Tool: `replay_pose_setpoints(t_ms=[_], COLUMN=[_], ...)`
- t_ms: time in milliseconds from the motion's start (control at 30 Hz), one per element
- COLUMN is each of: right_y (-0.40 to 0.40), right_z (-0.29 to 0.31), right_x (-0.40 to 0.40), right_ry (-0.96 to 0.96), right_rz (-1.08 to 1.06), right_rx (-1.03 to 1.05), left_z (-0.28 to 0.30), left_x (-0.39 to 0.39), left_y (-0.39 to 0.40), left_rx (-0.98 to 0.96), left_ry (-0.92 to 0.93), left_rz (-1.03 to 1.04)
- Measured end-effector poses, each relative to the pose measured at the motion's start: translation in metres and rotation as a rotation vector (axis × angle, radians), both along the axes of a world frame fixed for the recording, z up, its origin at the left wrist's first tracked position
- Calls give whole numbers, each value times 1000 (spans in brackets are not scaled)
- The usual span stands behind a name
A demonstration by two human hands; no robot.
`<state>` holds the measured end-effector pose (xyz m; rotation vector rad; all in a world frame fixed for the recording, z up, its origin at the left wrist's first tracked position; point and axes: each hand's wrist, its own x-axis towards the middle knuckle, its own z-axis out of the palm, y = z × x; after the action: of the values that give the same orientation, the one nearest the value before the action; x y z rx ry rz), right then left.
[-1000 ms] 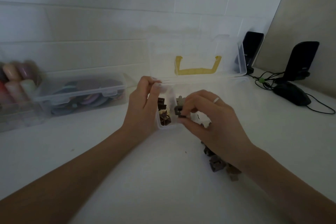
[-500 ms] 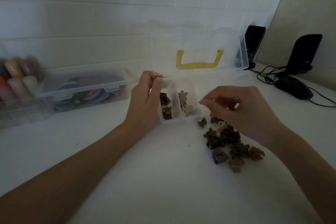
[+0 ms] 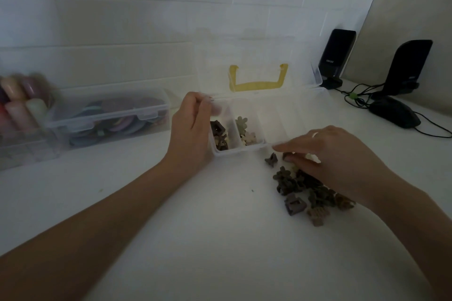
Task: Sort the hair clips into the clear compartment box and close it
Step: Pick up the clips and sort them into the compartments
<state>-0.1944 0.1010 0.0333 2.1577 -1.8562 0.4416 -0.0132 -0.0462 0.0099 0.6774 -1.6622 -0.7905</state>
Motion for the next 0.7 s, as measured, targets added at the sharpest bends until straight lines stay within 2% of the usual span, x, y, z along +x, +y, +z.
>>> replay_pose_setpoints(t_ms=[167,367,400,567,700], right_y=[-7,-5,-4,4,3], right_z=[-10,-6,-5,8,8], right_x=[5,11,12,14,11], right_ry=[63,28,-3,-393,-497], right_rz=[16,-34,-30,17,-50], right_rx=[2,18,-15,-276,-406], left_z=[0,1,1,2,4], left_x=[0,1,1,2,3], left_y=[-2,-2,-2,-5,-5], left_rx=[-5,-66,-65,-25,-51], left_ry=[-5,-14,-22,16,65], left_rz=[5,-9,-12,-31,-75])
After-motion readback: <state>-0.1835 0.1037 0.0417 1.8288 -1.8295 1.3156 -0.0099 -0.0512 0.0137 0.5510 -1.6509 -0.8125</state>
